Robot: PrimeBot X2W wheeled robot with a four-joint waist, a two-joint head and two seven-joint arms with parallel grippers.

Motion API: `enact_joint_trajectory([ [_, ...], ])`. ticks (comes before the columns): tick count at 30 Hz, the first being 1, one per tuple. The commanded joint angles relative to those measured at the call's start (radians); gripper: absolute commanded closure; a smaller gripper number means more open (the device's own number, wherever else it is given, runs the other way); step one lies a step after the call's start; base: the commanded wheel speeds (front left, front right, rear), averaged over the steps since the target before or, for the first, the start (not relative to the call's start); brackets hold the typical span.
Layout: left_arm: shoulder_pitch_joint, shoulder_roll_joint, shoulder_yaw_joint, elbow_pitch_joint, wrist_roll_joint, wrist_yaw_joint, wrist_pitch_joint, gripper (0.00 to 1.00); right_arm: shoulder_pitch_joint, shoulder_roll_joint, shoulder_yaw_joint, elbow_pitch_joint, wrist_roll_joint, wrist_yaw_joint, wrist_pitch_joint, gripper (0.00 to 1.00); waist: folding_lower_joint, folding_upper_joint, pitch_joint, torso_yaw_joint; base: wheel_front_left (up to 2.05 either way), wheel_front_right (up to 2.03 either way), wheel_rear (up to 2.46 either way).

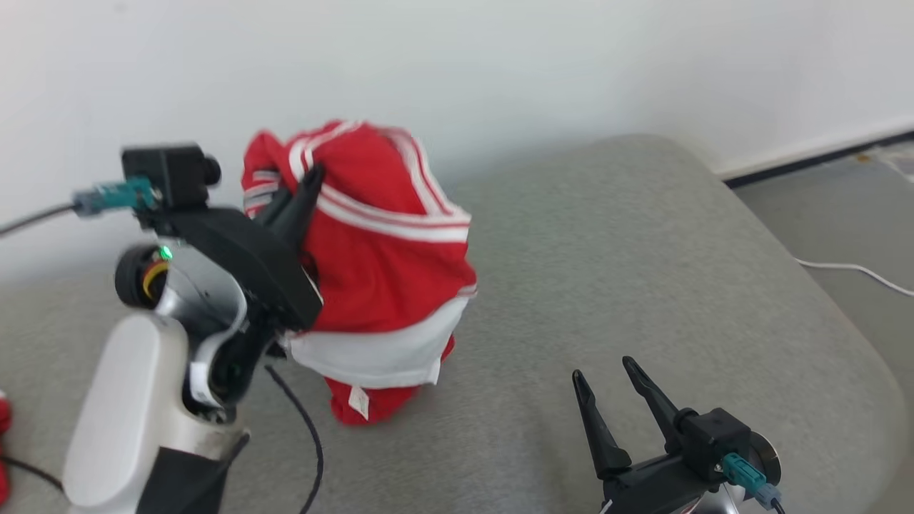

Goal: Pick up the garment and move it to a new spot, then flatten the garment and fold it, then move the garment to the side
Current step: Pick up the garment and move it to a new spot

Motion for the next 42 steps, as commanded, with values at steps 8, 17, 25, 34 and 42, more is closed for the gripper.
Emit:
enact_joint_trajectory([
  [8,0.043,-0.011,-0.073,0.268,0.109,-0.009,-0.146,1.0,-0.01,0.0,0.0,-0.019,0.01,0.001,-0.002,0.0,0.0,0.0001,0.116,-0.145,0.0,0.0,0.0],
  [17,0.043,-0.073,-0.067,0.438,0.113,-0.014,-0.424,0.0,-0.001,-0.001,-0.03,-0.015,-0.001,0.001,-0.003,0.0,0.0,0.0001,0.103,-0.056,0.0,0.0,0.0],
  [25,0.164,-0.057,-0.021,0.358,0.132,-0.019,-0.707,0.0,0.041,-0.001,-0.087,-0.034,-0.024,0.001,0.015,0.0,0.0,0.0001,0.046,0.09,0.0,0.0,0.0],
  [34,0.405,-0.022,0.075,0.124,0.242,0.025,-0.737,0.0,0.089,-0.001,-0.134,-0.076,-0.05,0.001,0.041,0.0,0.0,0.0001,0.004,0.201,0.0,0.0,0.0],
  [42,0.642,-0.047,0.133,0.001,0.361,0.027,-0.738,0.0,0.143,-0.001,-0.172,-0.102,-0.072,0.001,0.059,0.0,0.0,0.0001,-0.025,0.266,0.0,0.0,0.0],
])
